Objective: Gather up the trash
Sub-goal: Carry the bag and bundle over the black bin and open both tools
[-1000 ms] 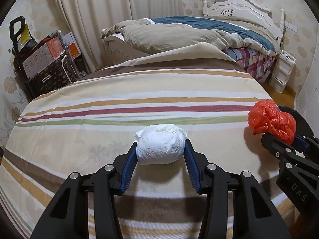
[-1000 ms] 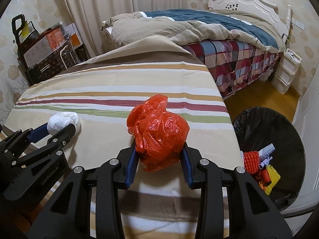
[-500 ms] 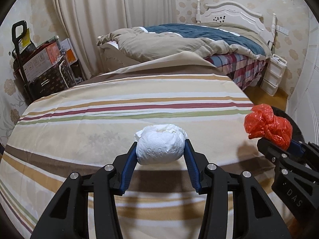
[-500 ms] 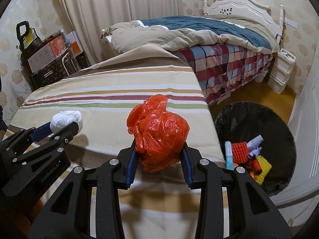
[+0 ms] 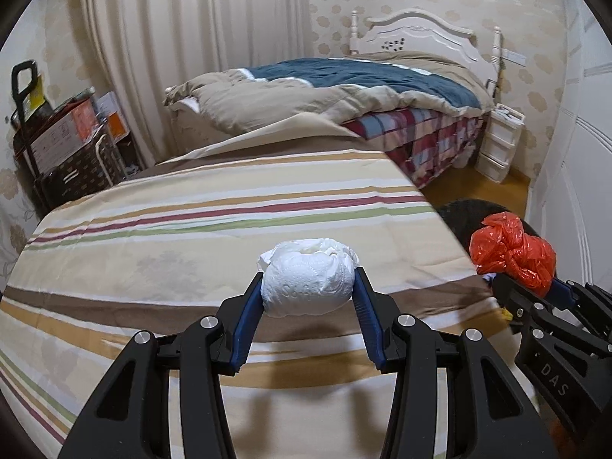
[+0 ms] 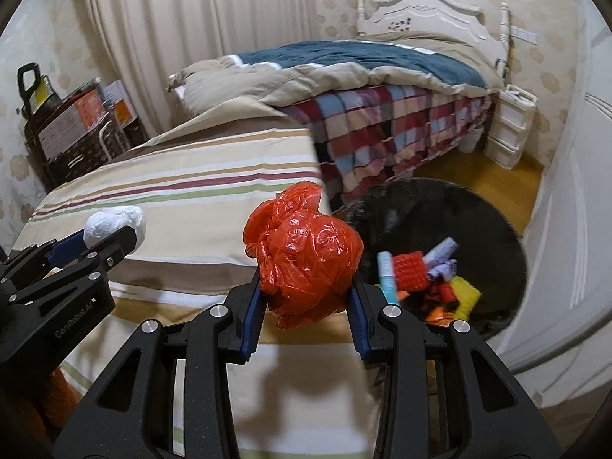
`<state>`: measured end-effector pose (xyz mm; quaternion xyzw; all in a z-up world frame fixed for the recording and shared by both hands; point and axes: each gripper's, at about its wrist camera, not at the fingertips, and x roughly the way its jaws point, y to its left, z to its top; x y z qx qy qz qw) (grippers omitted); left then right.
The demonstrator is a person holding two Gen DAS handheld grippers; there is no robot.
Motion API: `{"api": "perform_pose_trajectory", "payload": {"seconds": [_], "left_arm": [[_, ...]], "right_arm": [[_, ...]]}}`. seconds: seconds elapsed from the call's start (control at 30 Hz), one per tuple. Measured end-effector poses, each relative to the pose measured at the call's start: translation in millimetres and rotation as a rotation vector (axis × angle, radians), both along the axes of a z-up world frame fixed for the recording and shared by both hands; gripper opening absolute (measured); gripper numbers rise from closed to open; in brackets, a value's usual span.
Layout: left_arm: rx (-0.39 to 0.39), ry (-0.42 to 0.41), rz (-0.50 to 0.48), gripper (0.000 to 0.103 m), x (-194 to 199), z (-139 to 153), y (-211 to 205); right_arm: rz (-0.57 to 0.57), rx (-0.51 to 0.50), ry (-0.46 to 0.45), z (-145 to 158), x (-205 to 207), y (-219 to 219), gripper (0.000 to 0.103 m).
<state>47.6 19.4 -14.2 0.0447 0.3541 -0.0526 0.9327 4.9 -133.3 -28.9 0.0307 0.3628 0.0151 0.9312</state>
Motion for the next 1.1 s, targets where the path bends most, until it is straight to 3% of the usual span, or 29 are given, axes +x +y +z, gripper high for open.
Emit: {"api": "perform_pose_trajectory", "payload": {"seconds": [0.6,1.1], "left_arm": [[0.006,-0.052,-0.177,0.047,16,8,-103],[0.015,-0.022,-0.207,0.048,55,-9,-156]], "right_arm": [[-0.208,-0.038,-0.062,7,0,-93,0.037],[-0.29,-0.019,-0.056,-3,34,-140,0.037]]}}
